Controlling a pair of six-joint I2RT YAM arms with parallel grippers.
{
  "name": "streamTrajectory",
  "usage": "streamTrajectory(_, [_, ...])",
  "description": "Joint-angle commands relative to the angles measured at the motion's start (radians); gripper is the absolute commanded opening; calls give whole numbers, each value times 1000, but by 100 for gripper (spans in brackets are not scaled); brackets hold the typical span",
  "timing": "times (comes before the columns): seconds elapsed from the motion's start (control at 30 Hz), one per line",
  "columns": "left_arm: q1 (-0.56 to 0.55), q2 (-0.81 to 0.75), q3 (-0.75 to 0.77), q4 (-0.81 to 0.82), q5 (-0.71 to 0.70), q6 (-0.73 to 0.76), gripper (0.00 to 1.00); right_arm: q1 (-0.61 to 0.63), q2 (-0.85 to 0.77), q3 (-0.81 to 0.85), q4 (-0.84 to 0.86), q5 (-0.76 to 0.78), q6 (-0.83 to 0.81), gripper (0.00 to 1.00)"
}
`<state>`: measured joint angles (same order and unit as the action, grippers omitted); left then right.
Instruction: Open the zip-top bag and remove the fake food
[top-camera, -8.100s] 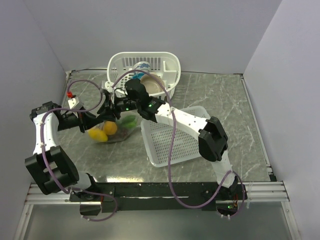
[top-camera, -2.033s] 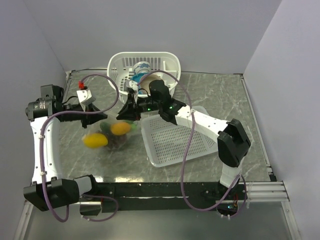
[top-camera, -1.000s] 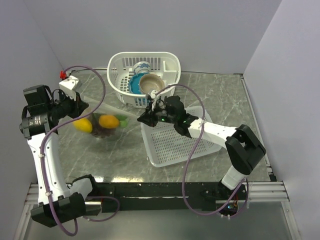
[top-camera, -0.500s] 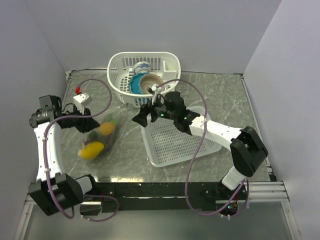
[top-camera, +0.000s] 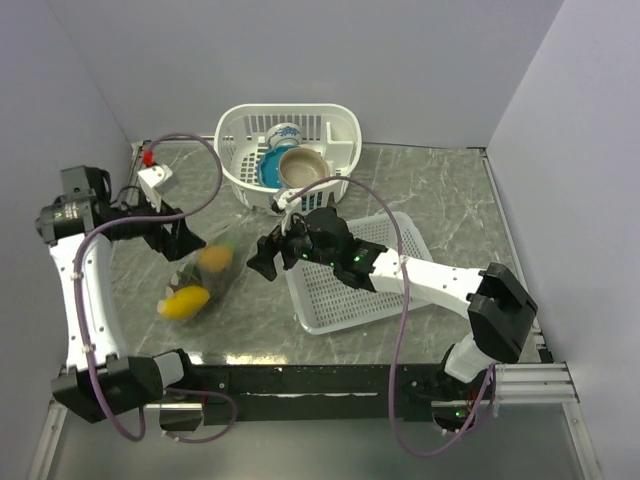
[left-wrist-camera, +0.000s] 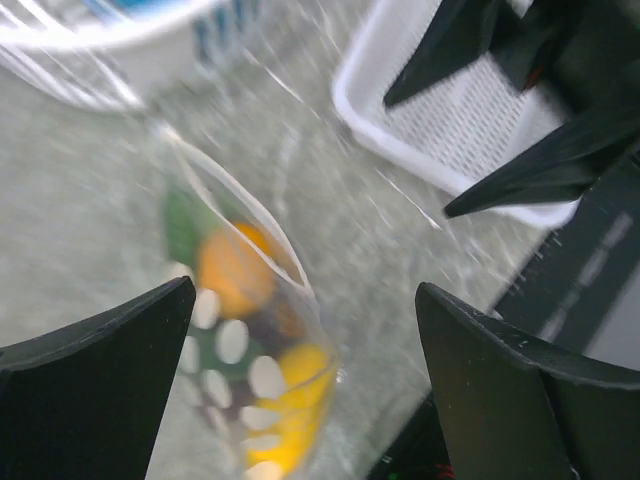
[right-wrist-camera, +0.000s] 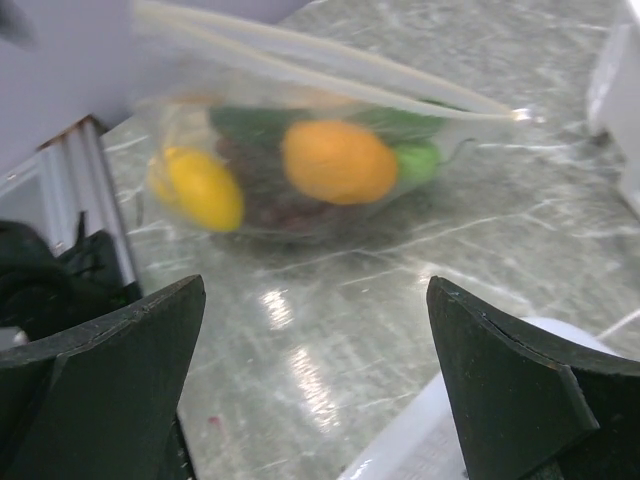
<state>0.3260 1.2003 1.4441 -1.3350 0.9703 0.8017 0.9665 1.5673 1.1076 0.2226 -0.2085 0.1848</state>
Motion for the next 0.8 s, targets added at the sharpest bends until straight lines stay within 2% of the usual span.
streamTrajectory(0.0, [2, -82, 168, 0, -98, -137, 99, -20, 43, 60, 7, 70, -39, 100])
streamTrajectory(0.07, [18, -108, 148, 51, -200, -183, 99, -51, 66, 87, 0, 72, -42, 100])
streamTrajectory(0.1, [27, -119, 60, 104, -258, -197, 99, -64, 92, 122, -9, 58, -38, 100])
streamTrajectory(0.13, [50, -142, -2, 211, -388, -223, 99, -83, 103, 136, -3, 46, -28, 100])
streamTrajectory(0.23, [105, -142, -252, 376, -583, -197, 99, -91, 149, 198, 20, 50, -18, 100])
streamTrajectory(0.3, [131, -119, -403, 436, -668, -180, 99, -91, 189, 251, 23, 54, -12, 100])
streamTrajectory(0.37, [168, -73, -482, 512, -747, -157, 99, -89, 217, 277, 35, 44, 5, 100])
streamTrajectory(0.4, [182, -59, -538, 536, -757, -153, 99, -91, 241, 303, 41, 38, 10, 100])
streamTrajectory(0.5, [205, -19, -579, 539, -710, -144, 99, -91, 290, 346, 43, 14, 34, 100])
streamTrajectory(0.77, [183, 10, -498, 424, -464, -174, 99, -54, 330, 360, 23, 29, -7, 100])
